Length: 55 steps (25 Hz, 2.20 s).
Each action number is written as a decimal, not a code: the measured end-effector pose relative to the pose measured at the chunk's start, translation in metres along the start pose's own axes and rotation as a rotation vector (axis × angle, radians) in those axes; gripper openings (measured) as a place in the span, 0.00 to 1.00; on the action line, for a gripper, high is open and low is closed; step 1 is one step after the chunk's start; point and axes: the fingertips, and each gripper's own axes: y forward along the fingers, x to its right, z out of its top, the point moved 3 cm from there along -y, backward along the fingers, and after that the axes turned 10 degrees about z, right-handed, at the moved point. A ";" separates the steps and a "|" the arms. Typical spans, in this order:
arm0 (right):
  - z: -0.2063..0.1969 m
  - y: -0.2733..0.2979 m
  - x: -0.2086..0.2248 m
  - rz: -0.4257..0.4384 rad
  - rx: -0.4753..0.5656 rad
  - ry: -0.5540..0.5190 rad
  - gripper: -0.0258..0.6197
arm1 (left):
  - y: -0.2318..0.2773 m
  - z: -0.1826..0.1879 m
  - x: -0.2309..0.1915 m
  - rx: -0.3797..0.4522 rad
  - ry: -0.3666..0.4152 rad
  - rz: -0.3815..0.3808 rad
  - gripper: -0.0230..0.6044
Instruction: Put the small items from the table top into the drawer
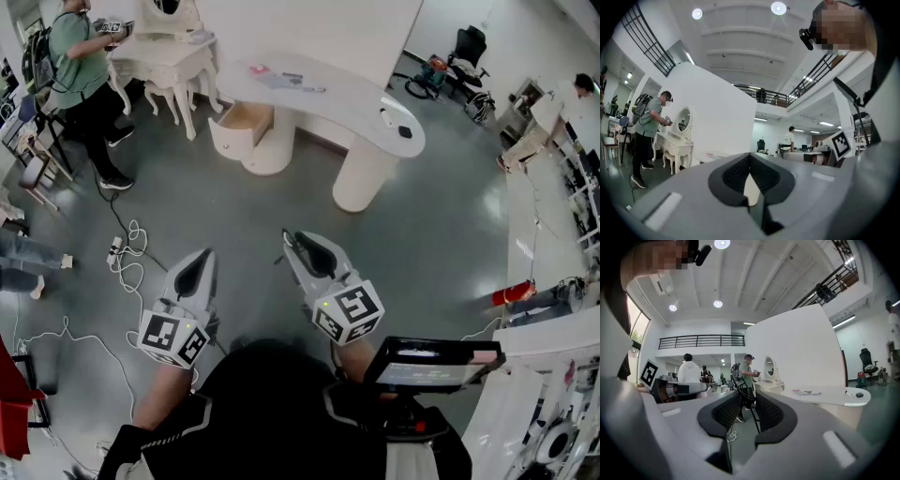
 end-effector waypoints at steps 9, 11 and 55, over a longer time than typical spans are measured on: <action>0.001 0.001 -0.003 -0.004 0.003 0.002 0.20 | -0.003 0.000 -0.002 -0.004 -0.008 0.000 0.04; 0.001 0.001 -0.006 0.009 0.018 0.003 0.20 | -0.004 -0.001 -0.002 -0.005 -0.009 -0.005 0.04; 0.015 0.181 0.074 0.053 0.001 0.017 0.20 | 0.112 0.022 -0.152 0.026 -0.030 0.024 0.04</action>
